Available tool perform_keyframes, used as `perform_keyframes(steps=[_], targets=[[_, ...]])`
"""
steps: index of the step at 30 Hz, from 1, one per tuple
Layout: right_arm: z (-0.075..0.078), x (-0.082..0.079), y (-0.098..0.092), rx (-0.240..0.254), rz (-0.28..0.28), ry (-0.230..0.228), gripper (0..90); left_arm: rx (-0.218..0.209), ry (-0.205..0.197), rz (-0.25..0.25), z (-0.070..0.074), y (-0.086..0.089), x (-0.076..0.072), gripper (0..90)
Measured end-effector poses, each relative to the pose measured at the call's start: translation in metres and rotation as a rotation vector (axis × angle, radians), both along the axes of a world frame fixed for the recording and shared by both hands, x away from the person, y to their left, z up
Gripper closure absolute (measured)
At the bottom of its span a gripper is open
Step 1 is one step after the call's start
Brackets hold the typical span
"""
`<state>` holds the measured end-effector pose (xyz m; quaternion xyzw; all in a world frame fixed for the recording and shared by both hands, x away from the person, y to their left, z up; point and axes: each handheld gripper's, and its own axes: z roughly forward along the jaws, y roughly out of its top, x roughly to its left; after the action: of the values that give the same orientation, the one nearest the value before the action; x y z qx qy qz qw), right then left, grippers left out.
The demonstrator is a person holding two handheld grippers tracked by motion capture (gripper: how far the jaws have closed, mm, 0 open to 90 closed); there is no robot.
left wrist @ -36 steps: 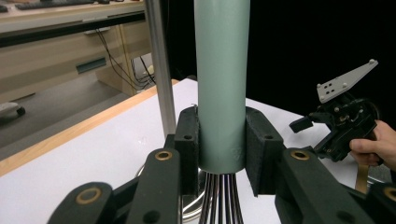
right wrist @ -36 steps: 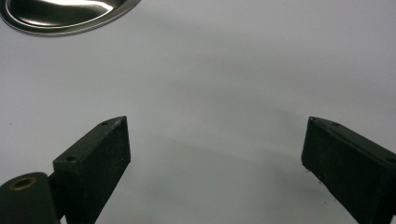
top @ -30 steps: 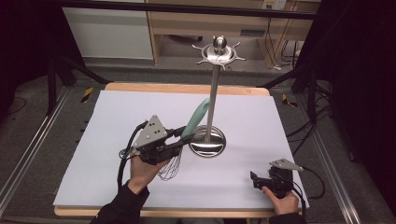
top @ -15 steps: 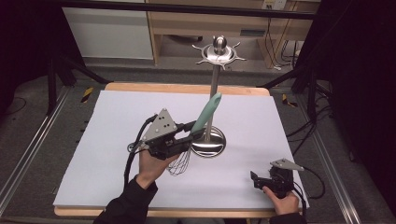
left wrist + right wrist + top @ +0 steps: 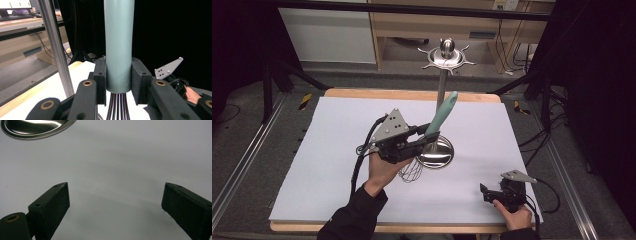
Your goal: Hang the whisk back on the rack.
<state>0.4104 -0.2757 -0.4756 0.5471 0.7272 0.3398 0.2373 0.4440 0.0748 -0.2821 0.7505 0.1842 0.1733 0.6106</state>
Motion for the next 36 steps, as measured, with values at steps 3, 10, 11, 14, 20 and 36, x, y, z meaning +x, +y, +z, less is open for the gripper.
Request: perform_keyframes(steps=[3, 10, 11, 14, 20, 36], targets=[[0.0, 0.0, 0.001, -0.002, -0.005, 0.006, 8.4, -0.015, -0.001, -0.008, 0.004, -0.002, 0.003, 68.8], [0.0, 0.0, 0.0, 0.004, 0.003, 0.005, 8.4, -0.039, -0.015, -0.016, 0.014, -0.008, 0.008, 68.8], [0.0, 0.0, 0.0, 0.004, 0.003, 0.005, 8.4, -0.04, -0.015, -0.017, 0.015, -0.008, 0.009, 68.9], [0.0, 0.0, 0.0, -0.002, 0.005, 0.001, 8.4, -0.043, -0.017, -0.016, 0.016, -0.009, 0.01, 68.8], [0.0, 0.0, 0.0, 0.0, 0.006, 0.001, 8.4, -0.048, -0.016, -0.005, 0.017, -0.01, 0.015, 68.9], [0.0, 0.0, 0.0, 0.005, 0.001, 0.004, 8.4, -0.052, -0.007, 0.022, 0.015, -0.006, 0.026, 68.8]])
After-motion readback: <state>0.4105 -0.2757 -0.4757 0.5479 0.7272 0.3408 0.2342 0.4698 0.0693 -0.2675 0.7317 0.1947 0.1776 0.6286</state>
